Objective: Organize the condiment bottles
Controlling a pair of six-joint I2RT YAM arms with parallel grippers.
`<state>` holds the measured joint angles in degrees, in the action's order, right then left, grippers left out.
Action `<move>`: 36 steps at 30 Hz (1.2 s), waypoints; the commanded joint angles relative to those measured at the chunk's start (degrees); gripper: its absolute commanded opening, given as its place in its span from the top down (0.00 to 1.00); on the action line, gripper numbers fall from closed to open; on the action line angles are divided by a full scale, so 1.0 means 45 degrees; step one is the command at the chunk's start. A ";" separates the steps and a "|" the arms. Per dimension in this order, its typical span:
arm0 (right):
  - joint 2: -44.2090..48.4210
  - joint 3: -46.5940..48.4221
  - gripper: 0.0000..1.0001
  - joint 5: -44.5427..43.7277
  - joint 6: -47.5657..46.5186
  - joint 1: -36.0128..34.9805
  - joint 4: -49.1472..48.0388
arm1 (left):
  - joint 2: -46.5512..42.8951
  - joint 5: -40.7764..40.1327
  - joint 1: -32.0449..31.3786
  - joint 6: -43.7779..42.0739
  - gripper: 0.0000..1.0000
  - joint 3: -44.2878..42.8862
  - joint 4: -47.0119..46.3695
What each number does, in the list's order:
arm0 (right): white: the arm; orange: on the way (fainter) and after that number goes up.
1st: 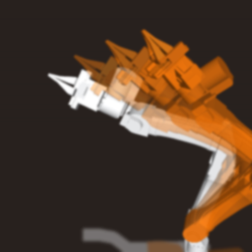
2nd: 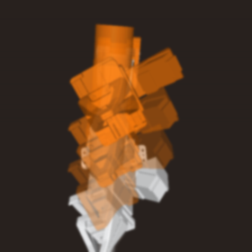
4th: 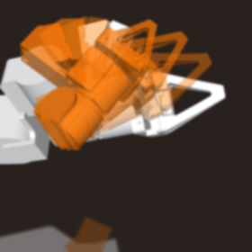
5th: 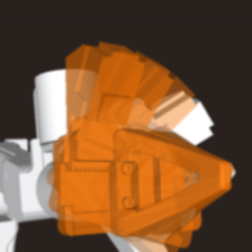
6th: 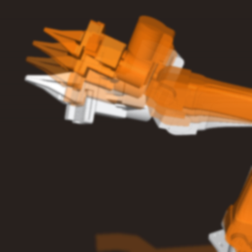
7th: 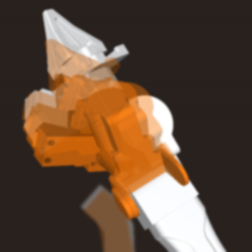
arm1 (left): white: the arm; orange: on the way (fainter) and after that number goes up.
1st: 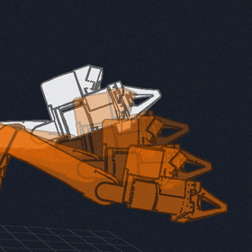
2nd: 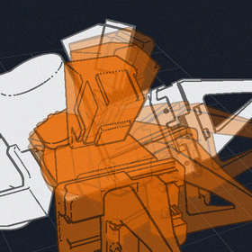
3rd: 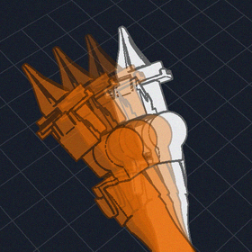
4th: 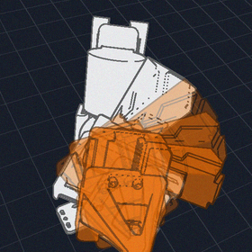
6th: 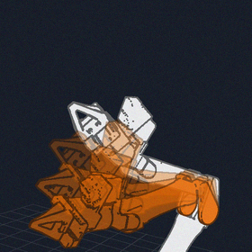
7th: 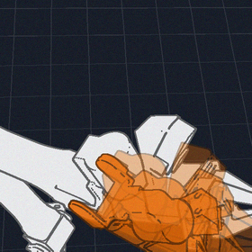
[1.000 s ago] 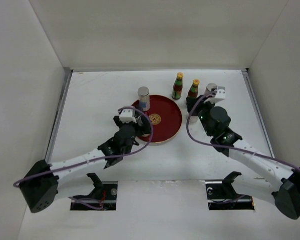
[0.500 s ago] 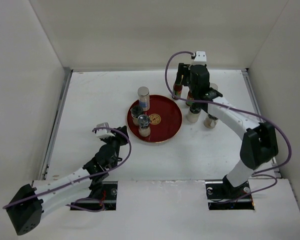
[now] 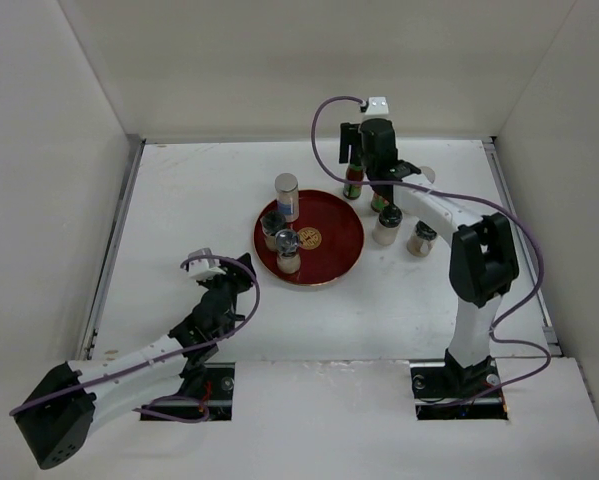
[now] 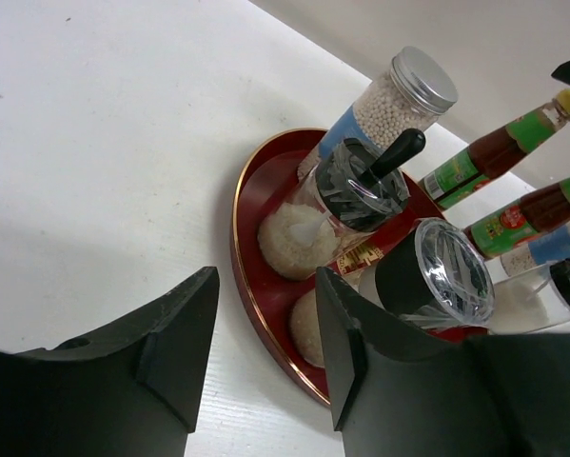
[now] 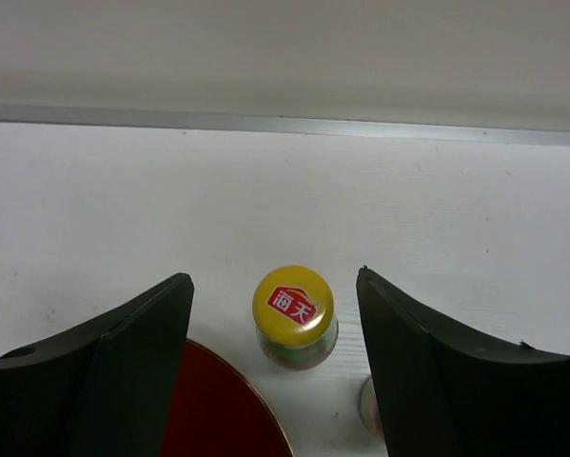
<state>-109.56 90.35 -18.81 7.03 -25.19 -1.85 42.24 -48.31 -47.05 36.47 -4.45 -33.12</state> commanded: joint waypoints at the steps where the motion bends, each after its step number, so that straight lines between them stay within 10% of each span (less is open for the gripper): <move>1: -0.0321 0.0685 0.25 0.0001 -0.0078 0.0159 -0.0234 | 0.0067 -0.0220 0.0094 0.0275 0.56 0.0187 -0.0940; 12: -0.0499 0.0374 0.62 -0.0156 0.0119 0.0198 -0.1423 | 0.0613 -0.0220 0.0055 0.0294 0.51 0.0227 -0.1330; 36: 0.1067 -0.0234 0.66 -0.0879 -0.0859 -0.2321 -0.3554 | 0.0809 -0.0201 0.0133 0.0470 0.43 0.0305 -0.1506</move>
<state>-104.16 87.18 -23.29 2.39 -34.63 -8.60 45.69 -48.80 -46.87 37.80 -3.70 -36.95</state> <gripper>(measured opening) 0.459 0.564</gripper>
